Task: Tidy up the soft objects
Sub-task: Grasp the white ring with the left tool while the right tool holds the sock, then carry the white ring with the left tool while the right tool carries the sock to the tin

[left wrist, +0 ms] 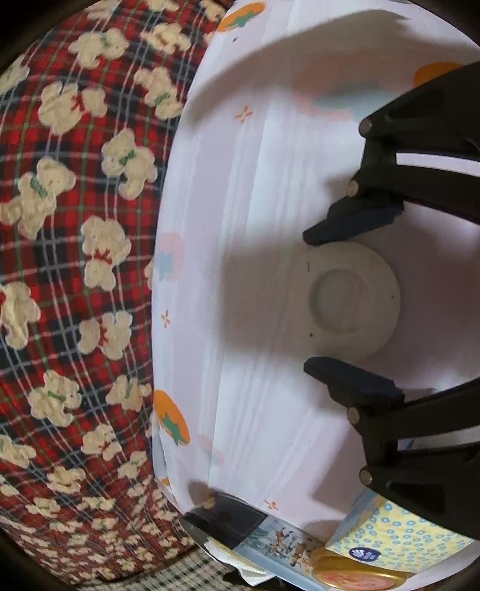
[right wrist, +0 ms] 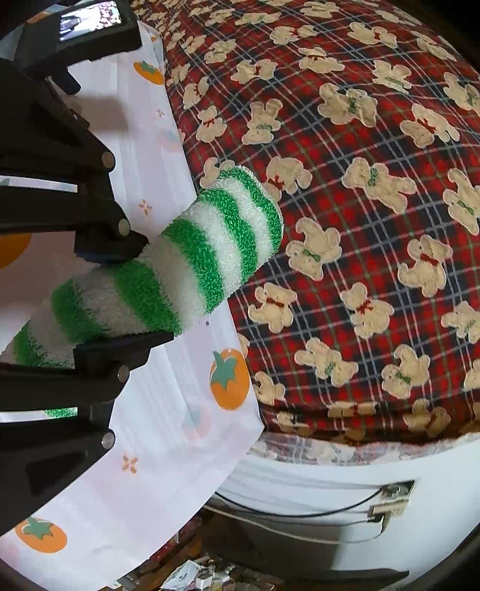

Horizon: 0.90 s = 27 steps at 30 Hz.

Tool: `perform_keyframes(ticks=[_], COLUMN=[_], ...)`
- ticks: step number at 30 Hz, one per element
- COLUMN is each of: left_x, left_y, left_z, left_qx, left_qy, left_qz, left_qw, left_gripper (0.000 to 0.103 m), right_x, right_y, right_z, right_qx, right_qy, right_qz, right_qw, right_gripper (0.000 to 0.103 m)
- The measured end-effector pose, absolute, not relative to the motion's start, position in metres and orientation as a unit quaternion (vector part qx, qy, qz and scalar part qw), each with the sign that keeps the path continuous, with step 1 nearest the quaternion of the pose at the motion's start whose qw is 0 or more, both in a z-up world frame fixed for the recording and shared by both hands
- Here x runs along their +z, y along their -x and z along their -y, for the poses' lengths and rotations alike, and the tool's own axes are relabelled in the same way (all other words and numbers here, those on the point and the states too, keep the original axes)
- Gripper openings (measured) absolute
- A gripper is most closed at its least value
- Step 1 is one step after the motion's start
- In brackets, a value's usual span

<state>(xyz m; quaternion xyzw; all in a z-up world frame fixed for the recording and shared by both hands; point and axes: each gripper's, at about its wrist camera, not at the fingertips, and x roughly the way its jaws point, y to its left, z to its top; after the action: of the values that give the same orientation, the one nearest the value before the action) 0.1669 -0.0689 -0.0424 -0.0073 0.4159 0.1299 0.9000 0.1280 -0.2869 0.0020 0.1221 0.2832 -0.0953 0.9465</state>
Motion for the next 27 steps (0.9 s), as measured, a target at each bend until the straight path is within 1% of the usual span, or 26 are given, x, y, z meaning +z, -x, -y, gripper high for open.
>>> perform_keyframes(ticks=[4,8,15,27], left_x=[-0.042,-0.04,-0.037,-0.02], left_y=[-0.154,-0.14,-0.114,-0.075], left_z=[0.074,0.08,0.089,0.107], left_qx=[0.097,0.061,0.01,-0.047], left_qy=[-0.001,-0.005,-0.007,-0.045], left_qz=[-0.414,-0.406,-0.393,-0.343], left_qw=[0.905,0.912,0.919,0.937], left_gripper=[0.062,0.061,0.061,0.061], right_x=[-0.005,-0.007,-0.013,-0.019], right_y=[-0.121,-0.109,-0.083,-0.044], right_z=[0.286,0.28,0.282,0.269], right_qx=[-0.101,-0.114,-0.122,-0.132], right_qy=[-0.132,-0.114,-0.129,-0.138], right_qz=[-0.292,-0.288,-0.288,-0.274], right_qw=[0.942,0.944,0.941,0.942], right_gripper=[0.033,0.033,0.033,0.033])
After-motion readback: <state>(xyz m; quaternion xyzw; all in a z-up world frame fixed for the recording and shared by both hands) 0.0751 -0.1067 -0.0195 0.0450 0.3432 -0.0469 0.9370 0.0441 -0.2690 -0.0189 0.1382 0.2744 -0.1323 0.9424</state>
